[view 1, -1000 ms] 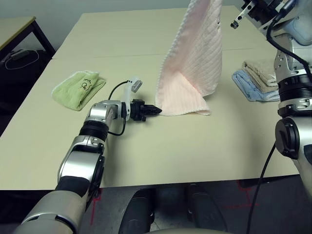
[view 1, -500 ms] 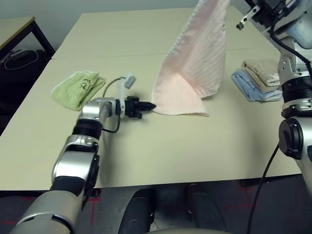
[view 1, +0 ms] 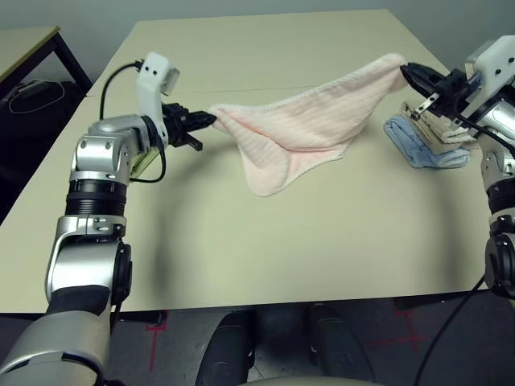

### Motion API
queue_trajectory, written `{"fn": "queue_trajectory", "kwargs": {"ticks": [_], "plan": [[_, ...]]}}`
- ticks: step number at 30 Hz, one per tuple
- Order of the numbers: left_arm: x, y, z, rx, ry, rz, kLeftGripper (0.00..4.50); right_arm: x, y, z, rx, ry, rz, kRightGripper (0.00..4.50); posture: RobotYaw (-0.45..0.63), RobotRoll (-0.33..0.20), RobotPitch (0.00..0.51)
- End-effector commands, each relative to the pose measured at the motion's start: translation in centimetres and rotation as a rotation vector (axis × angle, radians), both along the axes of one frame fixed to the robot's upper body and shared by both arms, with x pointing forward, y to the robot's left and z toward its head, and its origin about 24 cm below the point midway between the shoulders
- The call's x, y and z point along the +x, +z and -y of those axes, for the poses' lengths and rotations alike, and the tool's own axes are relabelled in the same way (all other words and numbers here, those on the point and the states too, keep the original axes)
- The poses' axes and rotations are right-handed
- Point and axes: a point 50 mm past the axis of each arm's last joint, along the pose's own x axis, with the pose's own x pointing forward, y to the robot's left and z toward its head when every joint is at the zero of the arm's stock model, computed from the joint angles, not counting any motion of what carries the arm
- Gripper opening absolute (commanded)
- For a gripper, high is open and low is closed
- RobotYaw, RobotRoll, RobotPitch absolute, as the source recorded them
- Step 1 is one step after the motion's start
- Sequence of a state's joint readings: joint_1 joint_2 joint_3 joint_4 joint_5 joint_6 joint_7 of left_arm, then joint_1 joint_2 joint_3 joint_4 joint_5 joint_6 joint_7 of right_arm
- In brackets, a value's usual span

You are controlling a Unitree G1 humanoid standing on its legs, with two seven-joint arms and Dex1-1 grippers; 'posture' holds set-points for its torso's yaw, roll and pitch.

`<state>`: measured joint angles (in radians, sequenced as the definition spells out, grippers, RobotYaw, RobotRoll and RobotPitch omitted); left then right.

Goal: Fold the towel and set it aside.

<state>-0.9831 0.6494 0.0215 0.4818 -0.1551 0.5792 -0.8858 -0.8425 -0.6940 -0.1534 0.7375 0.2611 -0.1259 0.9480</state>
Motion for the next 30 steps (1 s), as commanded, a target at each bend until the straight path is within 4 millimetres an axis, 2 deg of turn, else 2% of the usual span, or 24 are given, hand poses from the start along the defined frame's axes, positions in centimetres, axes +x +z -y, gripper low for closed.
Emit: {"fn": "queue_trajectory", "kwargs": {"ticks": [1, 6, 10, 13, 16, 20, 25, 27, 30], "plan": [[-0.3, 1.4, -0.9, 0.101, -0.016, 0.020, 0.03, -1.4, 1.4, 1.5, 0.092, 0.051, -0.083, 0.00, 0.00, 0.000, 0.130], [-0.4, 2.6, -2.4, 0.127, 0.025, 0.002, 0.03, -2.4, 2.0, 3.2, 0.216, 0.073, -0.235, 0.00, 0.00, 0.000, 0.148], [-0.3, 1.9, -2.9, 0.118, 0.048, -0.056, 0.03, -2.6, 0.7, 2.8, 0.177, 0.109, -0.410, 0.00, 0.00, 0.000, 0.163], [-0.3, 1.4, -2.8, 0.105, 0.043, -0.088, 0.03, -2.4, -0.3, 2.0, 0.140, 0.123, -0.454, 0.00, 0.00, 0.000, 0.174], [0.3, 1.9, -2.9, 0.093, 0.090, -0.050, 0.03, -1.1, -0.4, 1.4, 0.105, 0.039, -0.381, 0.00, 0.01, 0.000, 0.187], [2.0, 3.3, -3.2, 0.132, 0.227, 0.104, 0.03, 1.1, 0.8, 1.3, 0.085, -0.137, -0.222, 0.00, 0.02, 0.000, 0.199], [3.7, 5.6, -2.2, 0.151, 0.378, 0.311, 0.03, 3.4, 3.8, 0.6, 0.132, -0.323, 0.003, 0.00, 0.03, 0.000, 0.208], [3.9, 6.3, -2.0, 0.150, 0.416, 0.369, 0.03, 3.7, 4.7, 0.4, 0.142, -0.368, 0.074, 0.00, 0.03, 0.000, 0.217], [4.0, 8.5, -1.4, 0.137, 0.486, 0.534, 0.03, 3.6, 6.9, 0.2, 0.163, -0.423, 0.231, 0.00, 0.03, 0.000, 0.225]]}}
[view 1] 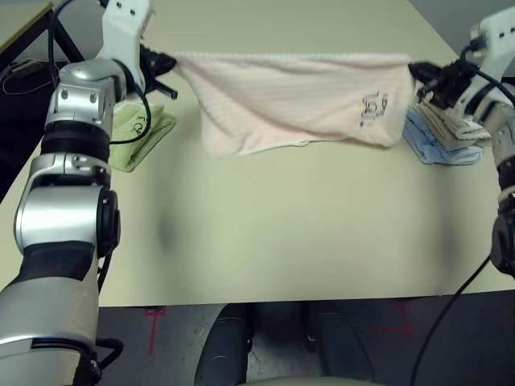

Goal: Fold the towel and set it aside.

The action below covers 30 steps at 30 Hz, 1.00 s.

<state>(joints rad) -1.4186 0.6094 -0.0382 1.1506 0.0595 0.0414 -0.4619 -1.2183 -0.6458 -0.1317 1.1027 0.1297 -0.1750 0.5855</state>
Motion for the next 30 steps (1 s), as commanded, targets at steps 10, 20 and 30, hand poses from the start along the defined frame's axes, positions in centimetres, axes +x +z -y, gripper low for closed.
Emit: {"fn": "queue_trajectory", "kwargs": {"ticks": [10, 20, 30], "plan": [[-0.5, 0.1, -0.8, 0.080, 0.017, 0.209, 0.03, -1.0, -0.3, 1.3, -0.010, 0.021, 0.130, 0.00, 0.02, 0.000, 0.254], [-3.5, -7.1, -3.5, 0.323, -0.372, -0.565, 0.03, -3.2, -6.4, 2.8, -0.212, 0.391, -0.338, 0.00, 0.03, 0.000, 0.256], [-6.6, -5.7, -3.5, 0.388, -0.600, -0.852, 0.03, -4.8, -6.4, 3.8, -0.453, 0.495, -0.504, 0.00, 0.03, 0.000, 0.243]]}}
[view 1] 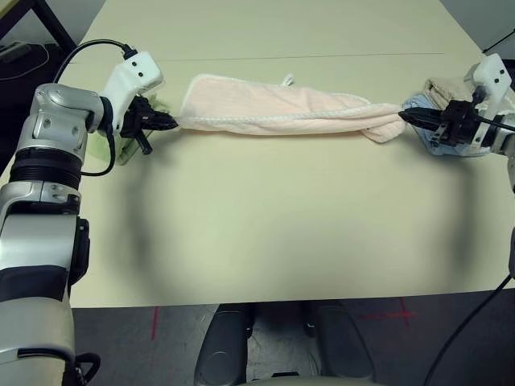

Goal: Fold the towel and set it aside.

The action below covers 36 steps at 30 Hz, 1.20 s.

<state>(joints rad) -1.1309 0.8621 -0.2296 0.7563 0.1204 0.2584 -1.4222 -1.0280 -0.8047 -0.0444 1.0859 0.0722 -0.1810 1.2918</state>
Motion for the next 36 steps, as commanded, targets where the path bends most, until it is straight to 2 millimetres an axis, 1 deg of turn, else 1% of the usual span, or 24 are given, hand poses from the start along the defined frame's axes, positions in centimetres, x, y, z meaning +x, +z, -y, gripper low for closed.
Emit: {"fn": "queue_trajectory", "kwargs": {"ticks": [1, 6, 8, 10, 13, 16, 22, 28, 32, 36], "plan": [[-1.4, 0.3, -0.2, 0.026, -0.077, -0.134, 0.03, -0.8, 0.0, 0.7, -0.129, 0.050, -0.045, 0.00, 0.03, 0.000, 0.241], [-3.0, 0.6, -0.3, 0.032, -0.116, -0.208, 0.03, -1.8, 0.5, 1.3, -0.380, 0.130, -0.011, 0.00, 0.03, 0.000, 0.237], [-3.8, 0.7, -0.6, 0.052, -0.131, -0.238, 0.03, -2.3, 0.6, 1.9, -0.464, 0.160, -0.004, 0.00, 0.03, 0.000, 0.232], [-4.7, 0.7, -1.1, 0.077, -0.137, -0.269, 0.03, -2.8, 0.9, 2.3, -0.505, 0.196, 0.005, 0.00, 0.03, 0.000, 0.229], [-5.6, 0.8, -1.6, 0.105, -0.150, -0.303, 0.03, -3.5, 1.0, 2.3, -0.524, 0.276, 0.001, 0.00, 0.03, 0.000, 0.221], [-6.1, 0.7, -1.6, 0.117, -0.166, -0.326, 0.03, -4.1, 0.8, 2.4, -0.536, 0.338, -0.011, 0.00, 0.04, 0.000, 0.219], [-7.1, 0.4, -0.8, 0.096, -0.220, -0.384, 0.03, -4.7, 0.1, 2.3, -0.548, 0.385, -0.009, 0.00, 0.03, 0.000, 0.214], [-7.4, 1.1, 0.7, 0.027, -0.270, -0.388, 0.03, -5.4, -0.2, 1.5, -0.496, 0.451, 0.023, 0.00, 0.03, 0.000, 0.205], [-7.9, 1.0, 0.9, 0.042, -0.294, -0.406, 0.03, -6.3, -0.2, 1.5, -0.460, 0.470, 0.010, 0.00, 0.03, 0.000, 0.203], [-8.2, 0.7, 0.7, 0.059, -0.294, -0.424, 0.03, -6.8, -0.3, 1.6, -0.446, 0.479, -0.009, 0.00, 0.02, 0.000, 0.203]]}}
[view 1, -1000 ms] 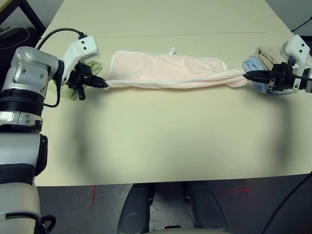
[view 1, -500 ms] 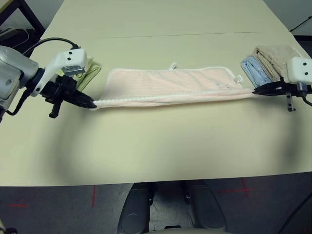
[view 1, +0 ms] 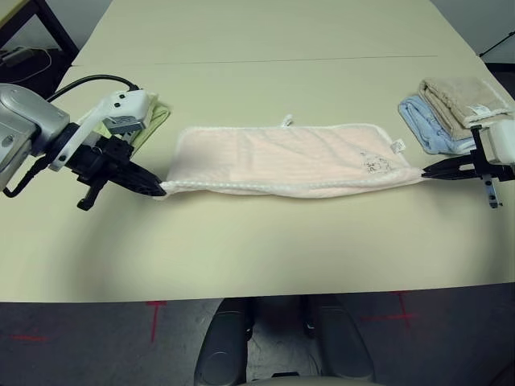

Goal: Fold the towel and set it aside.

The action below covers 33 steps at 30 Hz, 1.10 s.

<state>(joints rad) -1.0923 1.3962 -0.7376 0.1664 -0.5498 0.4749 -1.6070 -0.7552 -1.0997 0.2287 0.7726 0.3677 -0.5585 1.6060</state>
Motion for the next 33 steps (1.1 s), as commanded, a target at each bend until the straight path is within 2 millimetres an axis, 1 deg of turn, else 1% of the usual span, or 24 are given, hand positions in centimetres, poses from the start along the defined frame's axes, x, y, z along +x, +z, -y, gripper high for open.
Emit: {"fn": "queue_trajectory", "kwargs": {"ticks": [1, 5, 8, 13, 16, 19, 22, 26, 33], "plan": [[-0.3, -0.3, -0.1, 0.014, -0.008, -0.030, 0.03, -0.5, -0.3, 0.1, -0.005, 0.010, -0.031, 0.00, 0.02, 0.000, 0.204], [0.3, -0.5, -0.4, 0.027, 0.001, -0.017, 0.03, -0.5, -0.8, 0.4, -0.026, -0.003, -0.043, 0.00, 0.02, 0.000, 0.204], [1.7, -0.4, -0.4, 0.012, 0.024, 0.024, 0.03, 0.1, -0.9, 0.6, -0.032, -0.029, -0.042, 0.00, 0.02, 0.000, 0.210], [4.8, -0.6, -0.1, -0.068, 0.099, 0.171, 0.03, 1.7, -0.7, 0.4, 0.081, -0.126, -0.021, 0.00, 0.02, 0.000, 0.216], [5.8, -0.9, 0.2, -0.109, 0.144, 0.221, 0.03, 2.6, -0.8, 0.0, 0.133, -0.170, -0.015, 0.00, 0.02, 0.000, 0.219], [6.8, -1.4, 0.3, -0.114, 0.178, 0.276, 0.03, 3.0, -1.2, -0.1, 0.141, -0.203, -0.024, 0.00, 0.02, 0.000, 0.224], [7.5, -1.7, 0.3, -0.093, 0.194, 0.296, 0.03, 3.2, -1.6, 0.1, 0.086, -0.239, -0.015, 0.00, 0.02, 0.000, 0.228], [8.2, -1.8, 0.2, -0.069, 0.228, 0.324, 0.03, 3.6, -1.6, 0.4, 0.041, -0.298, 0.028, 0.00, 0.02, 0.000, 0.228], [8.6, -1.7, -0.7, -0.034, 0.262, 0.326, 0.03, 4.5, -1.3, 0.6, 0.057, -0.405, 0.125, 0.00, 0.02, 0.000, 0.230]]}}
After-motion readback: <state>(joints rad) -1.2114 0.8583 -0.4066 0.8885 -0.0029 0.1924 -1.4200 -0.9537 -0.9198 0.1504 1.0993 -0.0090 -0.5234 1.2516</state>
